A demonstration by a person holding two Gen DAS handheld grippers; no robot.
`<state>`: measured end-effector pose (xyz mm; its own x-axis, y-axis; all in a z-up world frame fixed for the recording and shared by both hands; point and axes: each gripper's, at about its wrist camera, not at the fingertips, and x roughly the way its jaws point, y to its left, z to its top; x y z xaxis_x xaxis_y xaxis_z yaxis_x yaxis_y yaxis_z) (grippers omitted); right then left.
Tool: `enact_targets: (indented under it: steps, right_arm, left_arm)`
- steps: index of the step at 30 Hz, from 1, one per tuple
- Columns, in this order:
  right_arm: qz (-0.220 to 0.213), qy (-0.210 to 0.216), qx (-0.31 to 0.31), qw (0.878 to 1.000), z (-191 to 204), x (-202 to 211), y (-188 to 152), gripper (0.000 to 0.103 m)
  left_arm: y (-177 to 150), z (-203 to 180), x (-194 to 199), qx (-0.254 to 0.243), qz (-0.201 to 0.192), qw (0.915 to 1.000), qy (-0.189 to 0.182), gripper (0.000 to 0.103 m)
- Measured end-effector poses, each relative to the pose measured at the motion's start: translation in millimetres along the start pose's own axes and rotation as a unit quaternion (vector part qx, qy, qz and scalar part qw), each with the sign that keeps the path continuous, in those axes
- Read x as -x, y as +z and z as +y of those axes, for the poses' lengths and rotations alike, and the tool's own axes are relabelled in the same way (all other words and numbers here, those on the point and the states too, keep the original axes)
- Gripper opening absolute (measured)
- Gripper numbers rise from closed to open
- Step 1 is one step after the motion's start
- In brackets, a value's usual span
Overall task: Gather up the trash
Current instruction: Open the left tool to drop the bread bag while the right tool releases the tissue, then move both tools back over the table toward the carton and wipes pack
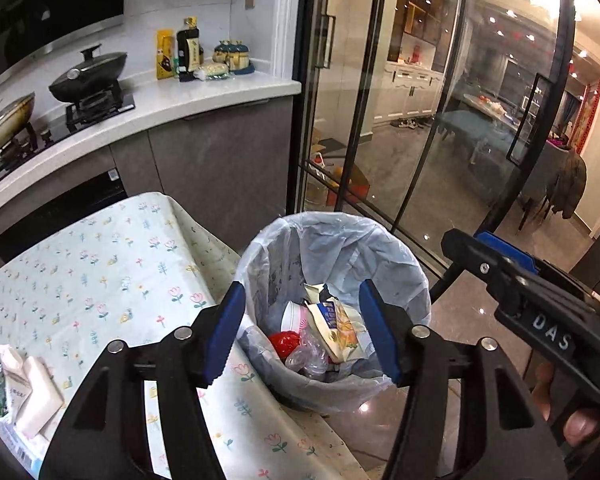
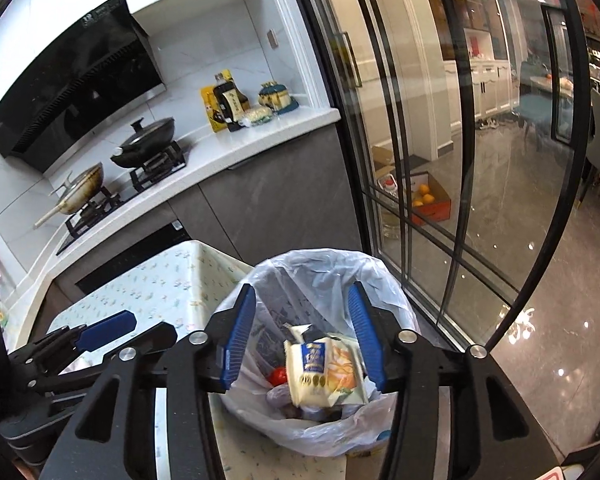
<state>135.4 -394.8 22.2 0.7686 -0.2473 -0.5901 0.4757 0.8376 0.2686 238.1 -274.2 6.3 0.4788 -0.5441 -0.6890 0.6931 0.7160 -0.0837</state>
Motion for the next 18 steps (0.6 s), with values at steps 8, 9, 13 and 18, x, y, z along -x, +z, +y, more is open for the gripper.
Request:
enact_targets:
  steps: [8,9,13,18]
  right_arm:
    - [-0.015,0.018,0.021,1.0,33.4,32.5,-5.0,0.053]
    - [-0.017,0.022,0.022,0.999,38.2,36.8,-6.2,0.053]
    - [-0.022,0.034,0.035,0.999,61.4,49.1,-10.8,0.053]
    - [-0.025,0.047,0.048,0.997,89.5,60.7,-16.5,0.054]
  left_arm:
    - [-4.0,14.7,47.5,0.011,-0.034,0.9993,0.013,0.066]
    - [-4.7,17.5,52.5,0.013,-0.037,0.9991,0.016,0.066]
    - [-9.3,34.3,75.7,0.027,-0.05,0.9981,0.024,0.069]
    - [-20.2,59.6,103.0,0.04,-0.065,0.9961,0.045,0.072]
